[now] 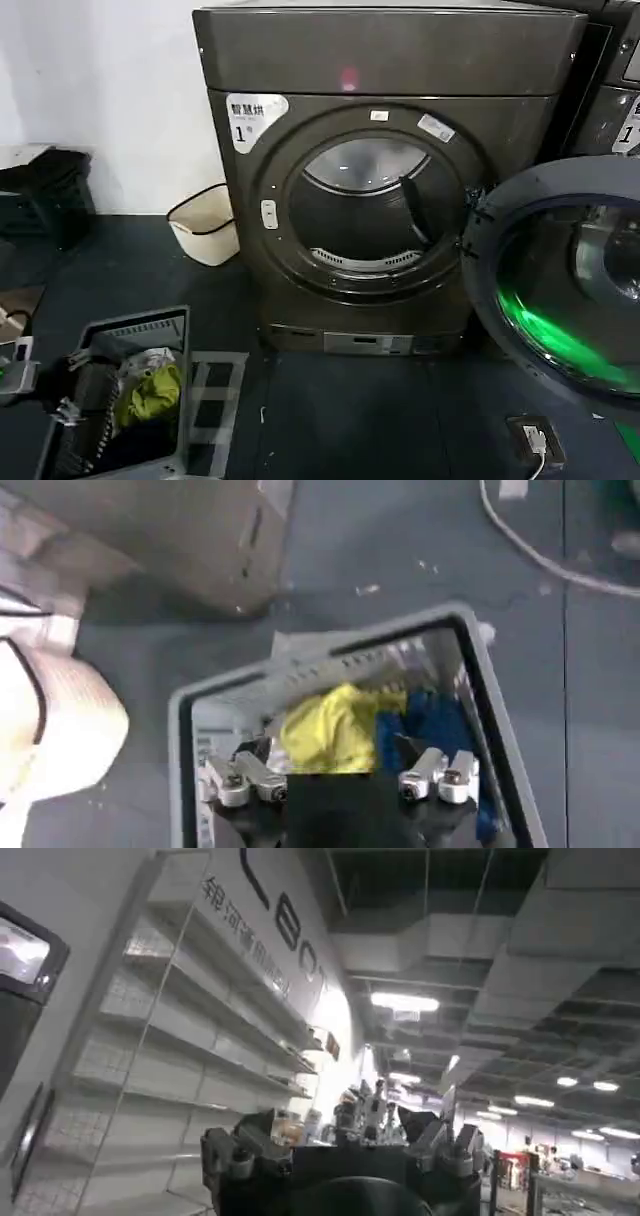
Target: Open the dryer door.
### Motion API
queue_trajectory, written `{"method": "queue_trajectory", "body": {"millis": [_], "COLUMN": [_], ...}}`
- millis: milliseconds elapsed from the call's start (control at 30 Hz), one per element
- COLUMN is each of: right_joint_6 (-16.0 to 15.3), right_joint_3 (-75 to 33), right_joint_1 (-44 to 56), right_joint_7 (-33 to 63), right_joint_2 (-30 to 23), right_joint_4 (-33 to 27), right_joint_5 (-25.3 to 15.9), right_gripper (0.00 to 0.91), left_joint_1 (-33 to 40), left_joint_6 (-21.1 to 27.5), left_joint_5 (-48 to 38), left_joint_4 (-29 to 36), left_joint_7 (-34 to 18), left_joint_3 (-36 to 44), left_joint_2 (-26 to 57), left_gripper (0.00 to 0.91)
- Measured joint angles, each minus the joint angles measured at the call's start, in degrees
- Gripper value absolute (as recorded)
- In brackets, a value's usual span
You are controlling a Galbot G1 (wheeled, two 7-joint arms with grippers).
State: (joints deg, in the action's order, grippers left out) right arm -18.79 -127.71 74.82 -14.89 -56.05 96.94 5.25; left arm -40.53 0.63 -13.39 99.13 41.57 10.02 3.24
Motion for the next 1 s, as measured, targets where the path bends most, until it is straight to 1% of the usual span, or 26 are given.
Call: {"method": "queue_trajectory", "body": {"millis": [33,133,333,533,767,1000], "right_joint_6": [0.0,-0.1,-0.2,-0.2,-0.2,-0.2], "right_joint_3": [-0.1,-0.3,-0.6,-0.4,-0.4,-0.7], "right_joint_1": [0.0,0.3,0.3,0.0,0.0,0.3], "right_joint_7": [0.0,-0.1,-0.9,-0.9,-0.9,-1.0], "right_joint_2": [0.0,0.0,-0.1,-0.1,-0.2,-0.2], "right_joint_4": [0.1,0.2,0.4,0.3,0.3,0.3], "right_joint_5": [0.0,0.1,0.1,0.0,0.0,0.0], "right_gripper": [0.907,0.907,0.907,0.907,0.907,0.907], "left_joint_1": [0.0,0.0,-0.2,0.0,0.1,0.1], "left_joint_6": [0.6,2.1,1.7,0.2,0.2,0.1], "left_joint_5": [0.9,1.1,3.1,7.9,9.2,9.6], "left_joint_4": [-0.1,-0.5,-0.8,-1.7,-1.7,-1.9], "left_joint_7": [0.7,-0.2,1.1,1.5,2.7,2.6], "left_joint_3": [-0.3,-0.6,-1.0,-1.7,-2.1,-2.2], "left_joint_2": [0.1,0.3,0.2,0.0,0.6,0.5], "left_gripper": [0.907,0.907,0.907,0.907,0.907,0.907]}}
